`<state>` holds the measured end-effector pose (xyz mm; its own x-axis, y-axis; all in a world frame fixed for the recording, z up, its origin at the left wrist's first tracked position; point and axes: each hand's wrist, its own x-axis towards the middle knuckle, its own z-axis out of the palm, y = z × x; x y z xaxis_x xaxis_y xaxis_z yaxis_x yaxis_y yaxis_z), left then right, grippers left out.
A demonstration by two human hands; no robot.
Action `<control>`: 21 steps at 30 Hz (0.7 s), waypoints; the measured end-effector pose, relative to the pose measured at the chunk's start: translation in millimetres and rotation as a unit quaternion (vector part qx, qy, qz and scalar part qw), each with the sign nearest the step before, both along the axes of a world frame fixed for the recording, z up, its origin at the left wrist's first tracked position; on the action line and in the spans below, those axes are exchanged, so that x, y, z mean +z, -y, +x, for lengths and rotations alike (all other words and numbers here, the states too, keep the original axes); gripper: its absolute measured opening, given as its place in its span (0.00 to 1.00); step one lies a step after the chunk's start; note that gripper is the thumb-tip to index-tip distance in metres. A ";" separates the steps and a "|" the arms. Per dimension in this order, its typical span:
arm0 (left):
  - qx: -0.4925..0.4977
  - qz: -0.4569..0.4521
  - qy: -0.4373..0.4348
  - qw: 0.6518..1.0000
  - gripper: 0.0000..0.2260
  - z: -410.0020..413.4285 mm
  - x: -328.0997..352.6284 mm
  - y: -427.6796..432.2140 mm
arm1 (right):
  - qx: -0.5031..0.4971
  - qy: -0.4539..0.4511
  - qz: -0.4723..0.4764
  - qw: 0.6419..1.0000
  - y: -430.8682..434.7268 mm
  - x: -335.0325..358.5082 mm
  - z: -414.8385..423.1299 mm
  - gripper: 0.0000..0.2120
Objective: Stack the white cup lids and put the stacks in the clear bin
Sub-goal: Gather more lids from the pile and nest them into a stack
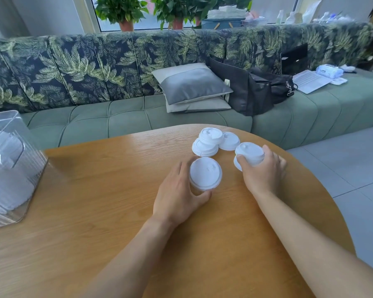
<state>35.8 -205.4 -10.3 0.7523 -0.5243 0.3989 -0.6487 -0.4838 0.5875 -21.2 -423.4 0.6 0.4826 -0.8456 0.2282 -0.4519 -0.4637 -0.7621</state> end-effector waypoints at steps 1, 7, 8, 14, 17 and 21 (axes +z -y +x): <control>0.003 -0.006 -0.002 1.000 0.38 -2.2 0.3 -0.9 | 0.002 0.025 0.006 1.000 -3.7 1.1 -4.3 0.41; 0.023 -0.029 -0.027 0.999 0.41 -24.6 1.4 -13.7 | 0.059 0.109 0.047 0.991 -44.3 3.8 -36.5 0.43; 0.026 -0.032 -0.032 0.999 0.41 -30.9 1.7 -17.3 | 0.069 0.117 0.051 0.989 -51.5 3.3 -42.1 0.42; 0.058 -0.049 -0.053 0.996 0.40 -73.0 3.4 -49.5 | 0.120 0.174 0.072 0.975 -97.5 4.0 -76.2 0.34; 0.065 -0.068 -0.065 0.993 0.39 -95.4 5.2 -67.2 | 0.141 0.189 0.111 0.965 -122.4 4.1 -93.8 0.34; 0.087 -0.108 -0.089 0.986 0.40 -121.9 7.8 -89.5 | 0.161 0.196 0.146 0.956 -149.4 2.9 -114.4 0.36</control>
